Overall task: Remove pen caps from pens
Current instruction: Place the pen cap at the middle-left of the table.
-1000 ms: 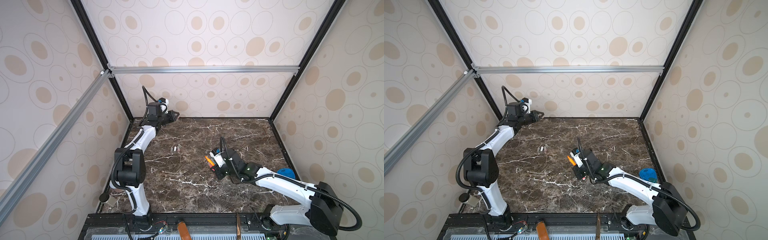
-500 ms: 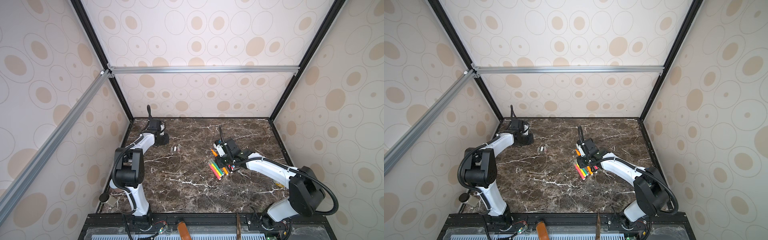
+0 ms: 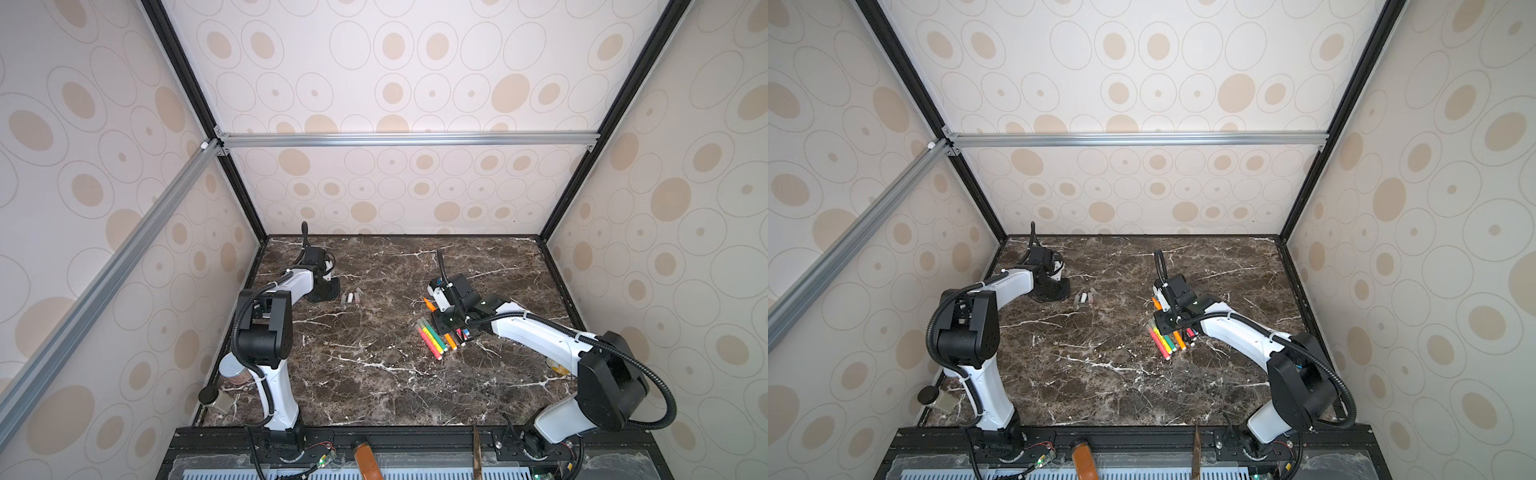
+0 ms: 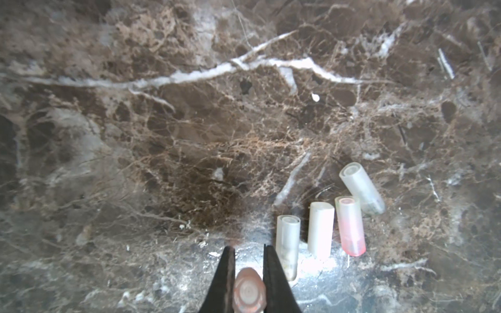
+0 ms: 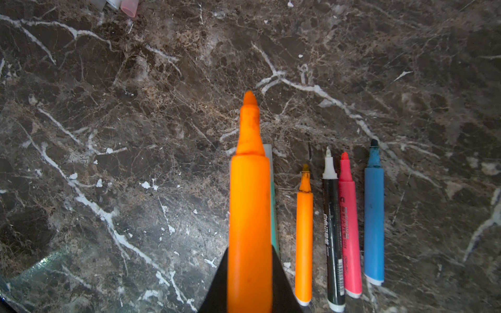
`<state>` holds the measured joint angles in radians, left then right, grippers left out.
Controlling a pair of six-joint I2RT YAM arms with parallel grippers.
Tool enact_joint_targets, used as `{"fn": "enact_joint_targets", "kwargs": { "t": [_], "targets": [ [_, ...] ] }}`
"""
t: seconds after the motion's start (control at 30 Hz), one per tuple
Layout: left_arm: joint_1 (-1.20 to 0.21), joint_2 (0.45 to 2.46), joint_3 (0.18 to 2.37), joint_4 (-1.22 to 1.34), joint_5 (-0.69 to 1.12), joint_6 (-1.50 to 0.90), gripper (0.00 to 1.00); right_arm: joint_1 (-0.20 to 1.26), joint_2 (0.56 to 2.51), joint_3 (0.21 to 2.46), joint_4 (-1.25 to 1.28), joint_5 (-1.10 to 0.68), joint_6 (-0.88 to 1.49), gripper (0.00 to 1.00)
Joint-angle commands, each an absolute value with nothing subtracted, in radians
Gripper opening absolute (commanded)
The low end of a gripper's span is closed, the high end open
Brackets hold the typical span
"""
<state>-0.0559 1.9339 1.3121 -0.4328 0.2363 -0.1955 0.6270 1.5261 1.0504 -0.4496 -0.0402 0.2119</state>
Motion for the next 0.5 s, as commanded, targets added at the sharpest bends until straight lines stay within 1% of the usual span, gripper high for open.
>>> {"fn": "enact_joint_targets", "kwargs": {
  "t": [0.0,0.47],
  "targets": [
    [-0.054,1.94,1.315,-0.454,0.274,-0.16,0.0,0.624,1.524,1.071,-0.476,-0.027,0.211,0.0],
    [-0.06,1.958,1.296,-0.451,0.271,-0.16,0.07,0.624,1.505,1.033,-0.463,-0.037,0.221,0.0]
  ]
}}
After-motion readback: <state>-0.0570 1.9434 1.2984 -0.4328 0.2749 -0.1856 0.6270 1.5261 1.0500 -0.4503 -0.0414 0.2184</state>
